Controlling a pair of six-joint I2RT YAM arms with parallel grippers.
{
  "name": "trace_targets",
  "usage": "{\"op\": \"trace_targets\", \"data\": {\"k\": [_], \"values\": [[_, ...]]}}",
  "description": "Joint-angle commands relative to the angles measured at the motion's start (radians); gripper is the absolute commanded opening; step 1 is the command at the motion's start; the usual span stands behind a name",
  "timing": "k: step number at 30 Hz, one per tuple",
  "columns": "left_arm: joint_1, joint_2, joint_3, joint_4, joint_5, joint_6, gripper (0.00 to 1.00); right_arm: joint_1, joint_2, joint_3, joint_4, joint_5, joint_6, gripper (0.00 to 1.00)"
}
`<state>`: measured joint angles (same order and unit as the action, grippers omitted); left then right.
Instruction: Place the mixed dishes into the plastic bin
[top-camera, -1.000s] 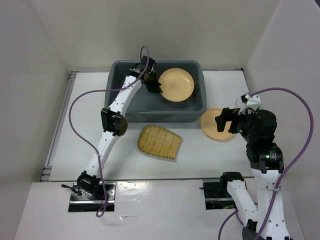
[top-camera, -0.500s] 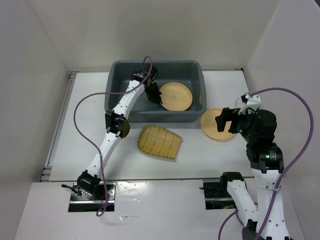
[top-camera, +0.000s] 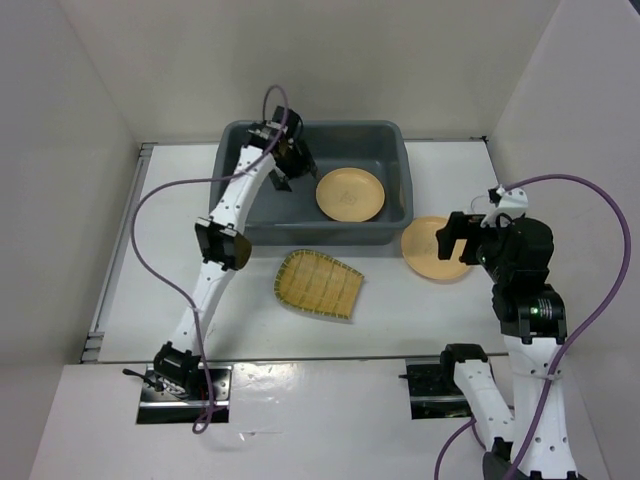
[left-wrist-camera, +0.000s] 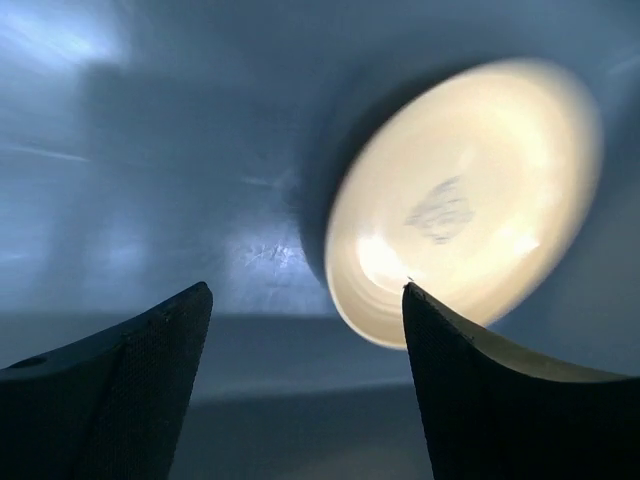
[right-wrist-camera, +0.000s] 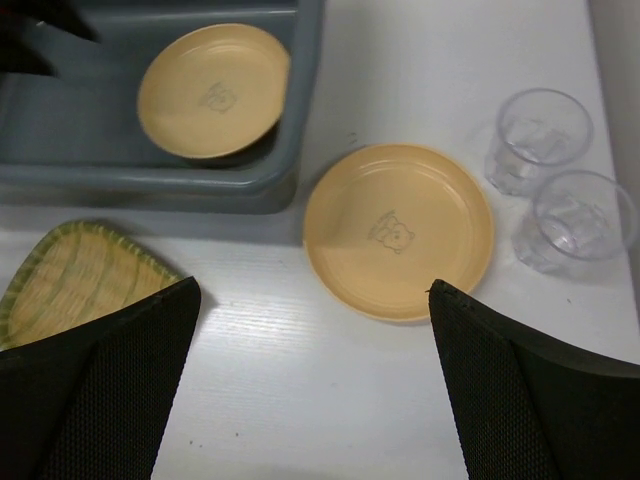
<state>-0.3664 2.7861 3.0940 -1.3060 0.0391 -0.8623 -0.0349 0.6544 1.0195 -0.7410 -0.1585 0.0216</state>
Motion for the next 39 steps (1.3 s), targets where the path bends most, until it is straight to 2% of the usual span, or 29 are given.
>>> {"op": "trace_targets", "data": {"k": [1,2,4,6,7,8,10,11,12,13,14,15,16,17,19,20,24,26,27,32,34,39], "values": [[0.000,-0.310,0.041,0.033,-0.226,0.055,0.84,-0.060,0.005,-0.013,0.052,0.157,0.080,0.99],[-0.015,-0.342,0.041,0.033,-0.328,0.106,0.84,-0.078,0.005,-0.013,0.052,0.213,0.096,0.99],[-0.078,-0.422,0.041,0.007,-0.437,0.153,0.84,-0.089,0.005,-0.013,0.052,0.255,0.119,0.99],[-0.124,-0.486,0.014,0.007,-0.510,0.271,0.84,-0.089,0.014,-0.013,0.052,0.214,0.120,0.99],[-0.161,-0.514,-0.020,0.007,-0.525,0.284,0.84,-0.089,0.028,-0.013,0.052,0.188,0.107,0.99],[-0.170,-0.584,-0.150,0.007,-0.525,0.260,0.85,-0.089,0.060,-0.004,0.043,0.159,0.095,0.99],[-0.192,-0.658,-0.309,0.007,-0.547,0.217,0.85,-0.089,0.112,-0.004,0.043,0.145,0.095,0.99],[-0.221,-0.734,-0.393,0.007,-0.574,0.192,0.87,-0.089,0.187,0.005,0.043,0.157,0.095,0.99],[-0.233,-0.784,-0.601,0.043,-0.611,0.172,0.87,-0.089,0.229,0.014,0.022,0.101,0.083,0.99],[-0.242,-0.845,-0.738,0.091,-0.611,0.161,0.87,-0.098,0.263,0.024,0.022,0.056,0.055,0.99],[-0.243,-1.007,-0.894,0.247,-0.581,0.161,0.87,-0.099,0.304,0.024,0.022,0.022,0.014,0.99],[-0.243,-1.104,-1.054,0.340,-0.540,0.161,0.87,-0.099,0.319,0.024,0.022,-0.036,-0.001,0.99],[-0.208,-1.298,-1.350,0.419,-0.491,0.161,0.88,-0.099,0.332,0.024,0.012,-0.076,-0.046,0.99],[-0.186,-1.389,-1.471,0.521,-0.451,0.137,0.88,-0.099,0.332,0.024,0.012,-0.110,-0.066,0.99],[-0.146,-1.590,-1.644,0.560,-0.369,0.121,0.89,-0.099,0.318,0.024,0.023,-0.159,-0.087,0.99],[-0.119,-1.635,-1.738,0.551,-0.346,0.121,0.91,-0.099,0.303,0.005,0.023,-0.159,-0.088,0.99],[-0.074,-1.786,-1.911,0.548,-0.185,0.134,0.91,-0.048,0.280,0.005,0.032,-0.219,-0.144,0.99],[-0.065,-1.852,-1.997,0.602,-0.056,0.099,0.91,-0.039,0.313,0.005,0.032,-0.219,-0.144,0.99],[-0.065,-1.867,-2.075,0.617,-0.026,0.076,0.93,-0.039,0.324,0.005,0.032,-0.219,-0.144,0.99],[-0.065,-1.961,-2.250,0.723,0.146,-0.024,0.95,-0.051,0.359,0.005,0.012,-0.228,-0.153,0.99],[-0.065,-1.993,-2.281,0.723,0.160,-0.033,0.95,-0.040,0.370,0.017,0.000,-0.228,-0.140,0.99],[-0.065,-2.044,-2.299,0.702,0.170,-0.034,0.96,-0.016,0.439,0.131,-0.067,-0.080,-0.051,0.99]]}}
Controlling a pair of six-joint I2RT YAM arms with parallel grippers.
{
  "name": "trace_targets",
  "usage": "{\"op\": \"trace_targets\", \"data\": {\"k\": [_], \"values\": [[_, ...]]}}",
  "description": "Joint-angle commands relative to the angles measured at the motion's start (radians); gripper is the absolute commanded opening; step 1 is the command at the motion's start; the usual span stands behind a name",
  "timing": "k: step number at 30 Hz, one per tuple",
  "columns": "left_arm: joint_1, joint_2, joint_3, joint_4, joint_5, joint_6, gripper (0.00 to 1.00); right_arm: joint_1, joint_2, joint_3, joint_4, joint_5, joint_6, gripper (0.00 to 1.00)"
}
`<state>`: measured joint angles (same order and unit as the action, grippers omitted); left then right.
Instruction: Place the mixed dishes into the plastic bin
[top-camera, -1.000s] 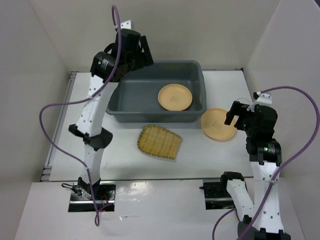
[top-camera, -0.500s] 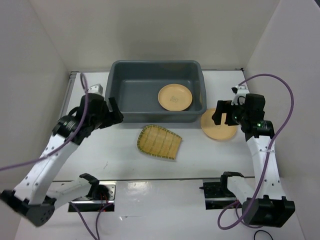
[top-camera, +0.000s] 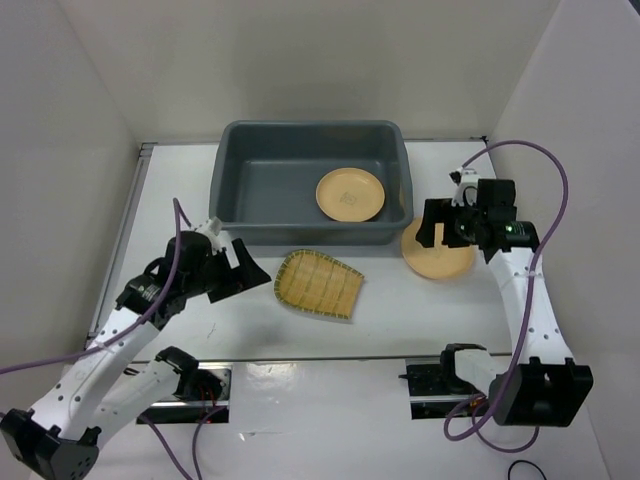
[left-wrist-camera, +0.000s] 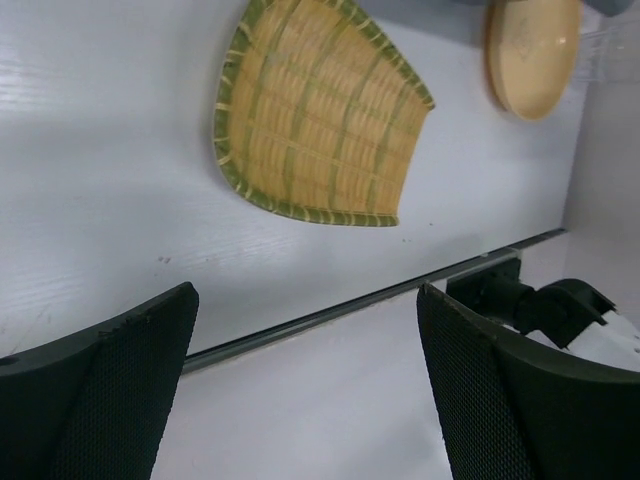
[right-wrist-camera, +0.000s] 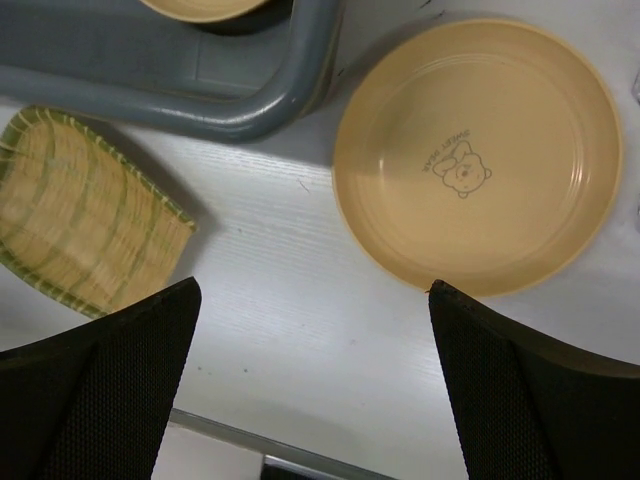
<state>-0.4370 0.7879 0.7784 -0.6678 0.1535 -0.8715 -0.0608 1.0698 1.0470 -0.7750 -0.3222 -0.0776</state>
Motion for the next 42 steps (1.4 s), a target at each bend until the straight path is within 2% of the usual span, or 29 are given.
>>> {"op": "trace_targets", "data": {"k": [1,2,3,5,6,7,8,9,11,15,16,21,24,29,31,42], "values": [[0.015,-0.045,0.006,0.054,0.055,-0.024,0.96,-0.010,0.066,0.129,-0.059,0.065,0.120,0.99],[0.015,-0.045,0.005,0.054,0.064,-0.024,0.97,-0.031,0.096,0.160,-0.116,-0.010,0.121,0.99],[0.015,-0.045,0.005,0.054,0.073,-0.024,0.97,-0.065,0.116,0.204,-0.133,-0.153,0.171,0.99],[0.015,-0.036,-0.004,0.063,0.084,-0.024,0.97,-0.140,0.111,0.194,-0.133,-0.300,0.272,0.99],[0.015,-0.012,-0.004,0.063,0.095,-0.024,0.97,-0.177,0.099,0.123,-0.112,-0.418,0.341,0.99],[0.015,-0.003,-0.004,0.063,0.095,-0.024,0.97,-0.239,0.084,0.061,-0.103,-0.463,0.495,0.99],[0.015,0.013,0.007,0.063,0.095,-0.014,0.97,-0.264,0.044,-0.105,-0.087,-0.510,0.572,0.99],[0.015,0.013,0.021,0.063,0.095,-0.005,0.97,-0.280,0.029,-0.173,-0.066,-0.584,0.632,0.99],[0.015,0.025,0.036,0.053,0.095,0.006,0.97,-0.280,-0.016,-0.263,-0.025,-0.568,0.677,0.99],[0.024,0.014,0.048,0.011,0.095,0.017,0.98,-0.317,-0.047,-0.223,0.016,-0.390,0.691,0.99],[0.024,-0.007,0.048,-0.001,0.095,0.017,0.98,-0.317,-0.047,-0.211,0.016,-0.306,0.717,0.99],[0.024,-0.059,0.013,-0.010,0.095,0.006,0.98,-0.326,0.016,-0.171,0.092,-0.132,0.746,0.99],[0.024,-0.079,0.013,-0.019,0.077,-0.003,0.98,-0.356,0.088,-0.122,0.125,-0.068,0.664,0.99],[0.024,-0.098,0.013,-0.038,0.057,-0.003,1.00,-0.494,0.286,-0.068,0.019,-0.080,0.452,0.99],[0.024,-0.121,-0.001,-0.038,0.047,-0.003,1.00,-0.536,0.303,-0.077,0.010,-0.090,0.443,0.99],[0.024,-0.142,-0.033,-0.019,0.038,-0.034,1.00,-0.536,0.307,-0.150,0.089,-0.055,0.452,0.99]]}}
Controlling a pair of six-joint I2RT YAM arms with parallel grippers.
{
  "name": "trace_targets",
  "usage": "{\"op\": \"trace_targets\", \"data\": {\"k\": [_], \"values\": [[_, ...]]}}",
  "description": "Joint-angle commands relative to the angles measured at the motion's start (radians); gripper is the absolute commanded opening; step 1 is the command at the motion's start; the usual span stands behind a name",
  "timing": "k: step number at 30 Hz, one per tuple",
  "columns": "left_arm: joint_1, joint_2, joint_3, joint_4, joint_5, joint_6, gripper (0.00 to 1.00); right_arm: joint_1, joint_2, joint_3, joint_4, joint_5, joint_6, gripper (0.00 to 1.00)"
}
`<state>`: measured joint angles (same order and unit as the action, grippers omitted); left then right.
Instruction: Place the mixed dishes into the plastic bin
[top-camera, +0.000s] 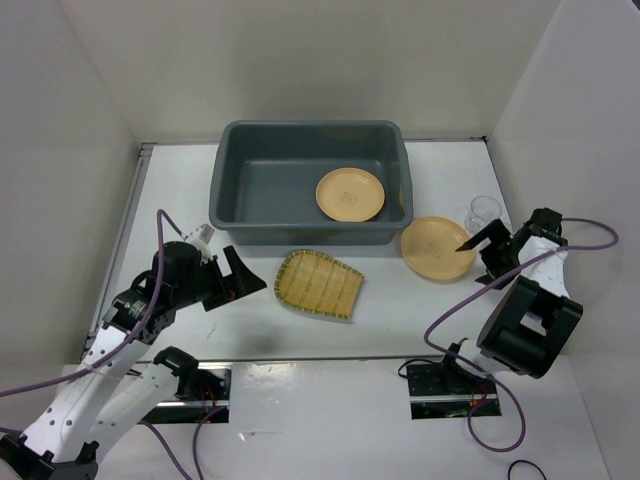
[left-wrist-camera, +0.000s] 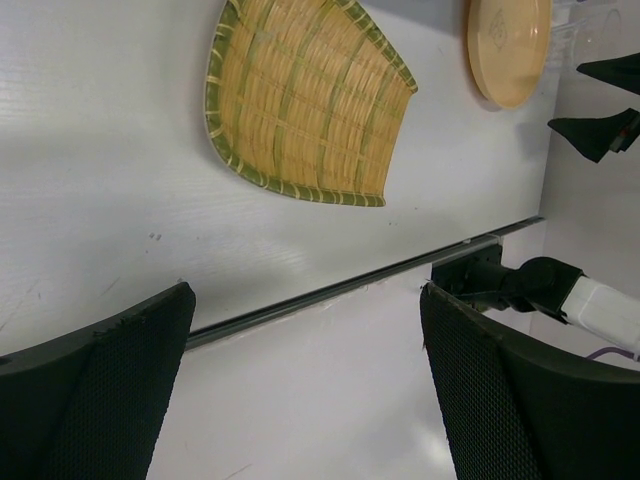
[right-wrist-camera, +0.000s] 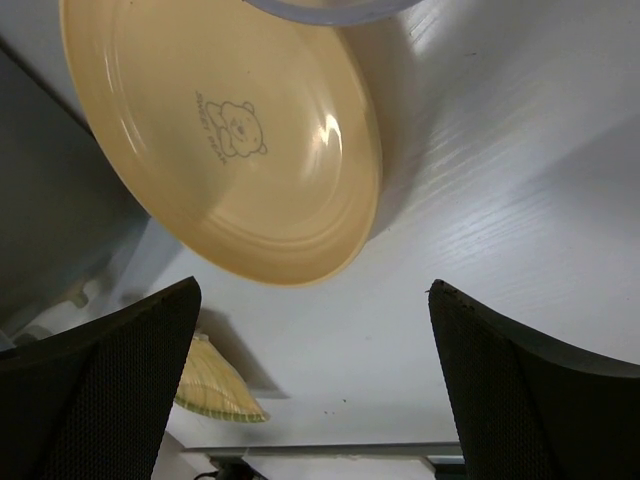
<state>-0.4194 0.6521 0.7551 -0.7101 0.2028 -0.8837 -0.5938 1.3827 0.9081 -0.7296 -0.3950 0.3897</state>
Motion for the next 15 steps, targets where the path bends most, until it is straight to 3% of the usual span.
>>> {"op": "trace_targets", "data": {"k": [1,15], "values": [[0.007,-0.006,-0.019,0.032,-0.011,-0.021,1.00,-0.003,0.013,-0.011,0.044,0.018,-0.015,0.99],[0.016,-0.068,-0.037,0.009,-0.049,-0.060,1.00,0.049,0.217,0.049,0.093,0.078,-0.100,0.99]]}}
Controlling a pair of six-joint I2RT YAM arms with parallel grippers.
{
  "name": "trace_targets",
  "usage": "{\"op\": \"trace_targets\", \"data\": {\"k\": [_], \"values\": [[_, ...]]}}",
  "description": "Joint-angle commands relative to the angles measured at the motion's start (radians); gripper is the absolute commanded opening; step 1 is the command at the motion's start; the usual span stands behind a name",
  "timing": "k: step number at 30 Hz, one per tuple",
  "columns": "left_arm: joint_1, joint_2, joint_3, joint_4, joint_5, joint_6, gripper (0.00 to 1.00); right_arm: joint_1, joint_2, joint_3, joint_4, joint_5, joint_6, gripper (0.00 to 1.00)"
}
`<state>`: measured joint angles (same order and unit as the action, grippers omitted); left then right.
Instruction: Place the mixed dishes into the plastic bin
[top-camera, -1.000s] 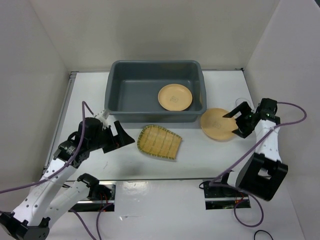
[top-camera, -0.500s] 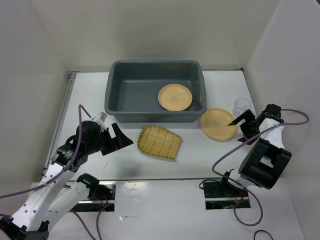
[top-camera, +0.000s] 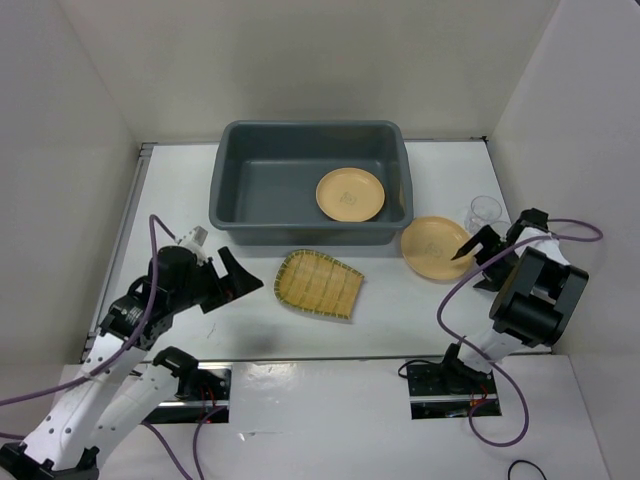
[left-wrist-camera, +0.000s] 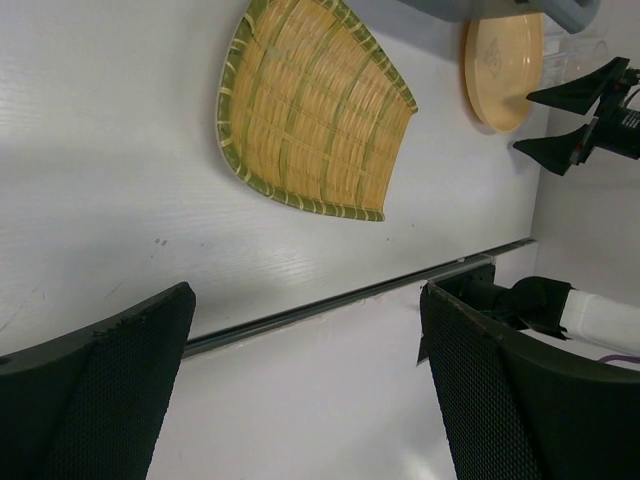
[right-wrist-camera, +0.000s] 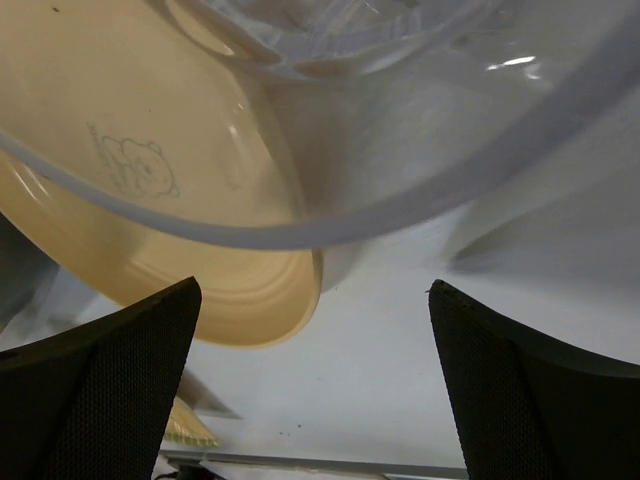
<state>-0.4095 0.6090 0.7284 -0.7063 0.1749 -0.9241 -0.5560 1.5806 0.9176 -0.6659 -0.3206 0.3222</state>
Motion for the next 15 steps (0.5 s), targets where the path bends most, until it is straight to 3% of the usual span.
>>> {"op": "trace_targets", "data": {"k": [1,5,9,12,15], "values": [[0.006,-0.035,-0.011,-0.004,-0.022,-0.030,1.00,0.021,0.019,0.040,0.043,-0.008,-0.032,0.99],[0.006,-0.057,-0.029,-0.004,-0.031,-0.041,1.00,0.062,-0.002,-0.014,0.123,-0.049,-0.052,0.98],[0.006,-0.075,-0.029,-0.022,-0.040,-0.041,1.00,0.062,-0.013,-0.048,0.167,-0.071,-0.052,0.76],[0.006,-0.094,-0.029,-0.032,-0.040,-0.041,1.00,0.062,-0.002,-0.048,0.177,-0.098,-0.052,0.66],[0.006,-0.104,-0.038,-0.041,-0.040,-0.041,1.00,0.062,0.007,-0.039,0.177,-0.107,-0.052,0.41]]}}
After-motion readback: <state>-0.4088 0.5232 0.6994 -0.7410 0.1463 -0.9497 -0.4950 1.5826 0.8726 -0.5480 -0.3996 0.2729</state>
